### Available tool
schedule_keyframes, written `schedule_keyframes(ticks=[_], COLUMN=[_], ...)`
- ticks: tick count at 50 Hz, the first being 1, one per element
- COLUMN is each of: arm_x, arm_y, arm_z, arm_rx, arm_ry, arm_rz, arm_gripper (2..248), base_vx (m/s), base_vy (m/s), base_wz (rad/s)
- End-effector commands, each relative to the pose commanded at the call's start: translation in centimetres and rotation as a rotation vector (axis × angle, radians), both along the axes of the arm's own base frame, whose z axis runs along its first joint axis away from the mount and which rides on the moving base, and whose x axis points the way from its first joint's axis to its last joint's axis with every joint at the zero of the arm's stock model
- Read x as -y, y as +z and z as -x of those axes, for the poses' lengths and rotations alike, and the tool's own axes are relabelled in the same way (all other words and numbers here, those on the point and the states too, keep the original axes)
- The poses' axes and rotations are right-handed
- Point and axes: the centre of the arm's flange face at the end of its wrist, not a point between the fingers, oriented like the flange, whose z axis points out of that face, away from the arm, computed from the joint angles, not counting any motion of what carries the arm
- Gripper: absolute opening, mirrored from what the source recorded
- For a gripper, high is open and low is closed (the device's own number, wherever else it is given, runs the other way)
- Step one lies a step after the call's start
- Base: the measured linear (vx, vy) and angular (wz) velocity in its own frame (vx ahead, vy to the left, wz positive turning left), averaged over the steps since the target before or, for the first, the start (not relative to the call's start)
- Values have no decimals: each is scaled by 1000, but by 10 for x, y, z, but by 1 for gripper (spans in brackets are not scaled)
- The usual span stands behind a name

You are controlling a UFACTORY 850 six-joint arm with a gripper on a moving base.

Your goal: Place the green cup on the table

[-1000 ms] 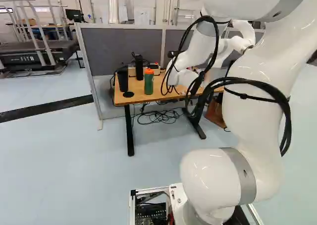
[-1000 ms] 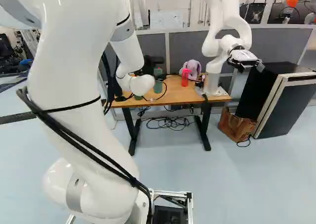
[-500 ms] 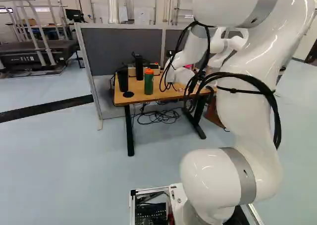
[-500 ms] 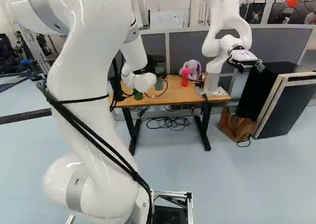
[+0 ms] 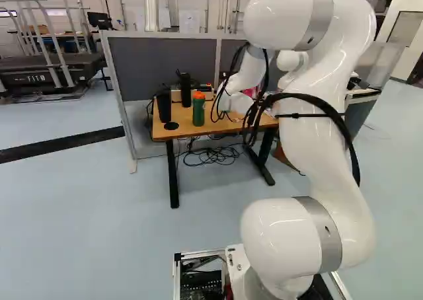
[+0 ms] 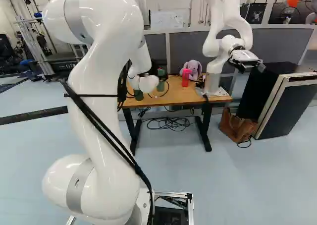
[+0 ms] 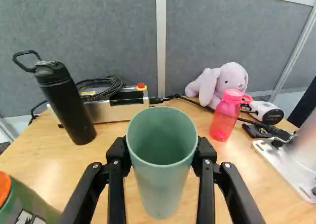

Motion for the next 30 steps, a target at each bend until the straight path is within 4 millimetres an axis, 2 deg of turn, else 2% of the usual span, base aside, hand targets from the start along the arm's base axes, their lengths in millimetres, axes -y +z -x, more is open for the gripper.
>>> schedule_keyframes(ticks=[30], arm_x=[1], arm_y=[-43], arm_z=[-55], arm_rx=[19], arm_ry=[3], arm_rz=[1], arm_gripper=[127], base_vx=[0], base_vy=[0], base_wz=[0])
